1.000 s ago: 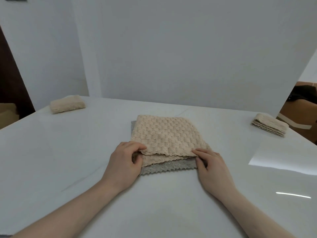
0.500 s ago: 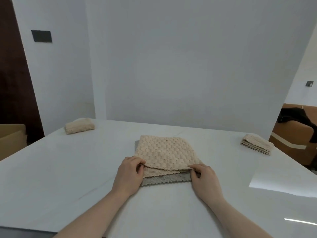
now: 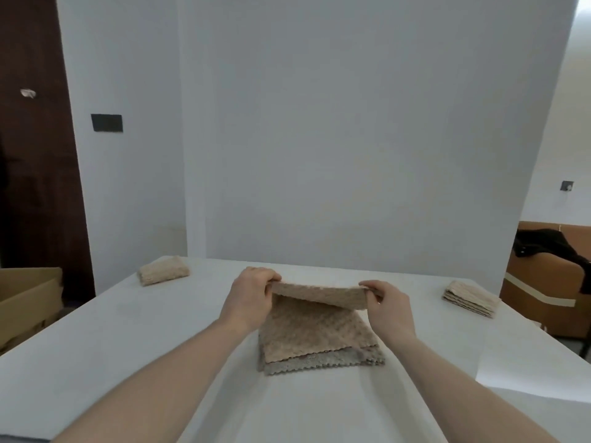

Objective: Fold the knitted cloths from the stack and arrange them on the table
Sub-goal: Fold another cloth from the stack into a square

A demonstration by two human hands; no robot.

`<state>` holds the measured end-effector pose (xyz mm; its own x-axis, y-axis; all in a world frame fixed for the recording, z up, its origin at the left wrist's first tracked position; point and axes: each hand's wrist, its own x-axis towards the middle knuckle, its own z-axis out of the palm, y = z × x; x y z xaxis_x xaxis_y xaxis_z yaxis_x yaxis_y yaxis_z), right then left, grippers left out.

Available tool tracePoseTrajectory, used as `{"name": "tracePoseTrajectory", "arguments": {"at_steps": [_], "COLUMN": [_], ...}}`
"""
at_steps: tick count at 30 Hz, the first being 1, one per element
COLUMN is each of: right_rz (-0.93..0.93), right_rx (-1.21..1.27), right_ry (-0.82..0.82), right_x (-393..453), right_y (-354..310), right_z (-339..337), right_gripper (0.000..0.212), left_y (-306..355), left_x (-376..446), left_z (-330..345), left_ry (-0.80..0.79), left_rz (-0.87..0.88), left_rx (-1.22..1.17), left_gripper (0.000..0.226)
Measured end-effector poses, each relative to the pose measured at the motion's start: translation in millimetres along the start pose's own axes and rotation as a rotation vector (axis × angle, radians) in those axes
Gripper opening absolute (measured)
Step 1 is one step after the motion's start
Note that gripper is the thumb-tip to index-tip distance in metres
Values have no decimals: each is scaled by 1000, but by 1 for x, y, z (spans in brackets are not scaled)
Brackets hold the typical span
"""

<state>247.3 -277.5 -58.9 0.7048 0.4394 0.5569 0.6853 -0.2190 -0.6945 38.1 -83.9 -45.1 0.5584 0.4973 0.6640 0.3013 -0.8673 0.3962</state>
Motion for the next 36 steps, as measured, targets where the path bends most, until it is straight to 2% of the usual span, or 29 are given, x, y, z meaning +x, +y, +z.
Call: {"name": "tracePoseTrajectory", "arguments": {"at_steps": [6, 15, 21, 26, 30, 36], "right_rz": [-59, -150, -159, -193, -116, 6], "right_rx": [64, 49, 154, 138, -25, -185], "right_ry": [48, -51, 44, 76, -33, -137], "right_x": [-5, -96, -99, -79, -61, -51], "right_y": [-52, -67, -112, -143, -132, -76], "right_z": [-45, -89, -131, -151, -136, -96], "right_gripper": [25, 25, 14, 7, 7, 9], "left_y": [39, 49, 69, 78, 73, 57], "left_x": [10, -70, -72, -47, -38, -41], "left_z": [-63, -124, -180, -202, -179, -113], "left_ry": [92, -135, -32, 48, -50, -207], "left_rz": [77, 205, 247, 111, -43, -153], "left_rx": [-32, 54, 36, 61, 89, 193], "left_gripper": [26, 20, 7, 14, 11, 13]}}
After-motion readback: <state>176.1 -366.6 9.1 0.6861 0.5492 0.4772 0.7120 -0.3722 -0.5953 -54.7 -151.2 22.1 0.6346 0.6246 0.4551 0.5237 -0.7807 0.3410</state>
